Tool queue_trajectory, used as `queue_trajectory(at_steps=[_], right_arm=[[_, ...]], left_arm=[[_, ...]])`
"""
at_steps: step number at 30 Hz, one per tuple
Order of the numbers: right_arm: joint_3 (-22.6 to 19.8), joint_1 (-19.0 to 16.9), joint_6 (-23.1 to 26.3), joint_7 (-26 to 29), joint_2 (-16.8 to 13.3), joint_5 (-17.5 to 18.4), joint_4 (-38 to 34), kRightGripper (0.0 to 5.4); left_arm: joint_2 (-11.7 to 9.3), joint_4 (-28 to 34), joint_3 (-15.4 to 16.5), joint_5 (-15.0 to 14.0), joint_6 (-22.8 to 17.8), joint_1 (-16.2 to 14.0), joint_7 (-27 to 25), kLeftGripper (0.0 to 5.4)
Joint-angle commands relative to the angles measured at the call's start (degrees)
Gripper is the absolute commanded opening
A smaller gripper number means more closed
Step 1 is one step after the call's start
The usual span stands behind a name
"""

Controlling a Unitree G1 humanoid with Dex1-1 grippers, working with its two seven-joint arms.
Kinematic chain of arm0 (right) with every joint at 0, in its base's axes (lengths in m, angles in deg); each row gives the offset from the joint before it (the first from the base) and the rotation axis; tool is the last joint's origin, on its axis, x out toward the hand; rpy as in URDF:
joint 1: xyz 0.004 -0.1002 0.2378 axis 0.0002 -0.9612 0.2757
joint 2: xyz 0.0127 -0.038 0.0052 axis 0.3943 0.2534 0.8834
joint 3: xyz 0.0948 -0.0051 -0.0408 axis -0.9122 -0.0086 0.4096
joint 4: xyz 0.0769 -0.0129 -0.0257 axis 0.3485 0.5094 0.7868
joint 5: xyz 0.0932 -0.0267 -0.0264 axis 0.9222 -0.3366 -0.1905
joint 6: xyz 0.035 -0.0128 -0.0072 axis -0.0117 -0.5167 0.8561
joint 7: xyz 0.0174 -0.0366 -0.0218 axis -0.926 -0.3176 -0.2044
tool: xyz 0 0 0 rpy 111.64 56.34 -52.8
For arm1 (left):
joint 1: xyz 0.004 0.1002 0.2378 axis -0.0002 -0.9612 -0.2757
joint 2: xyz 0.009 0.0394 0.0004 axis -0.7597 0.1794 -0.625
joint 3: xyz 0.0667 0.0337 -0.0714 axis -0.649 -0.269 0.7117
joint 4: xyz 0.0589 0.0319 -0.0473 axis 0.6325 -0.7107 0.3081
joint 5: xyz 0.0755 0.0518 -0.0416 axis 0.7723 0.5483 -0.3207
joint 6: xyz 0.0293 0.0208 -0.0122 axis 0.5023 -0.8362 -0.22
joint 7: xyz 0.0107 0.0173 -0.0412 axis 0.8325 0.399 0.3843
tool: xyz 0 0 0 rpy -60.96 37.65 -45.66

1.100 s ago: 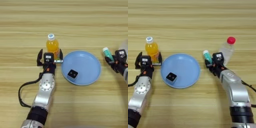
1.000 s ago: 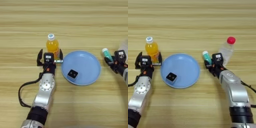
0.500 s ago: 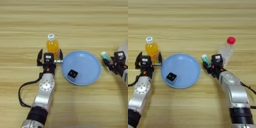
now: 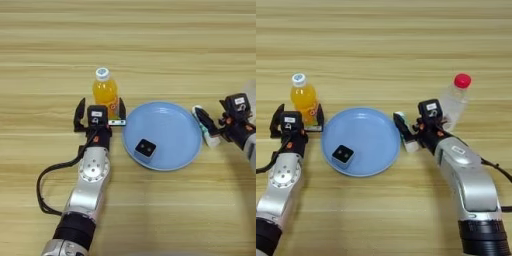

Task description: Move the objects on the table

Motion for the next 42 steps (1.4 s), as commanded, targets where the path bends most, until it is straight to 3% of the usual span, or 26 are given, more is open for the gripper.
queue_trajectory(at_steps=[1, 5, 8, 27, 42], right_arm=[[1.3, -0.9, -1.2, 2.0, -0.7, 0.8, -1.9, 4.89], [2.3, -1.6, -1.4, 4.5, -1.0, 2.2, -3.2, 5.39], [3.1, -1.9, -0.8, 6.2, -1.2, 3.5, -4.2, 5.39], [12.9, -3.2, 0.3, 13.5, -4.0, 3.7, -5.4, 5.39], [18.7, -1.3, -0.5, 14.4, -3.7, 1.5, -2.6, 5.39]], left_arm=[[2.2, -0.6, -0.2, 0.4, -0.3, 0.3, 0.2, 5.4], [2.2, -0.8, -0.2, 0.4, -0.2, 0.4, 0.2, 5.4], [2.2, -0.8, -0.2, 0.4, -0.3, 0.4, 0.2, 5.4], [2.3, -1.2, -0.2, 0.4, -0.1, 0.6, 0.3, 5.4], [2.5, -0.6, -0.5, 0.6, -0.3, 0.3, 0.6, 5.4]])
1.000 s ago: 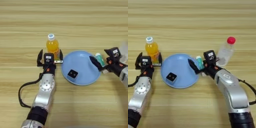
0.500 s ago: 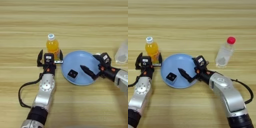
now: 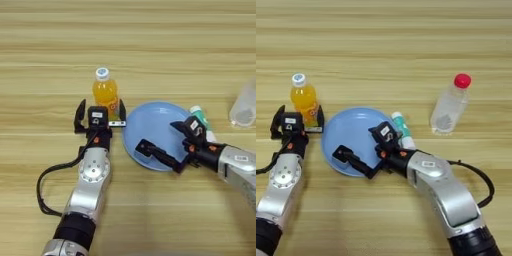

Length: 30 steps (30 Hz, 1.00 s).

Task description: Move the objects on the table

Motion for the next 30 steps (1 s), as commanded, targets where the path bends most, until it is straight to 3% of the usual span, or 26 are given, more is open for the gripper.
queue_trajectory(at_steps=[1, 15, 30], right_arm=[[1.6, 0.9, 0.3, 0.1, 0.2, -0.7, 0.7, 5.39], [4.5, 0.6, -0.3, 0.1, 0.9, -1.7, 3.0, 5.39], [3.3, 1.6, -0.3, -0.9, 2.1, -1.5, 5.0, 5.39]], left_arm=[[2.6, 0.2, -0.4, 0.6, -0.3, 0.2, 0.5, 5.4], [2.6, 0.5, -0.5, 0.6, -0.4, 0.0, 0.5, 5.4], [2.6, 0.9, -0.6, 0.6, -0.5, -0.3, 0.5, 5.4]])
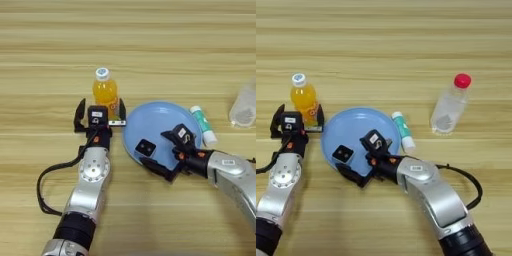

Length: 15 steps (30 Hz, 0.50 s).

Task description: Move the objects on the table

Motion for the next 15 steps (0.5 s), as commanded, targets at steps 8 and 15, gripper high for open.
queue_trajectory(at_steps=[8, 15], right_arm=[[-0.3, 1.1, -0.3, -0.3, 0.4, -0.6, 0.9, 5.39], [0.5, 0.9, -1.6, -0.5, 0.5, -2.3, 1.5, 5.39]], left_arm=[[2.7, 0.5, -0.7, 0.7, -0.5, -0.4, 0.5, 5.4], [2.7, 0.9, -0.8, 0.6, -0.6, -0.5, 0.4, 5.4]])
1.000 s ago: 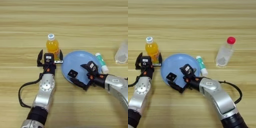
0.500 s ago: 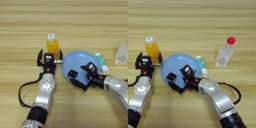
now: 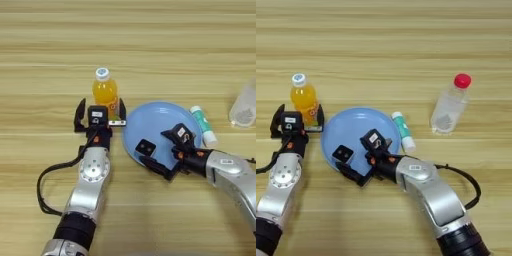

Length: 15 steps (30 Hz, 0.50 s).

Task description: Move the objects on the table

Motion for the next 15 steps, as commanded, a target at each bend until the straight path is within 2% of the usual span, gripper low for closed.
queue_trajectory(at_steps=[1, 15], right_arm=[[0.4, 0.7, -0.8, -0.3, -0.1, -1.1, 0.4, 5.39], [-0.5, 1.2, -2.9, -1.6, 1.0, -2.7, 2.5, 5.39]], left_arm=[[2.7, 0.7, -0.7, 0.6, -0.6, -0.5, 0.4, 5.4], [2.8, 0.8, -0.8, 0.6, -0.7, -0.5, 0.4, 5.4]])
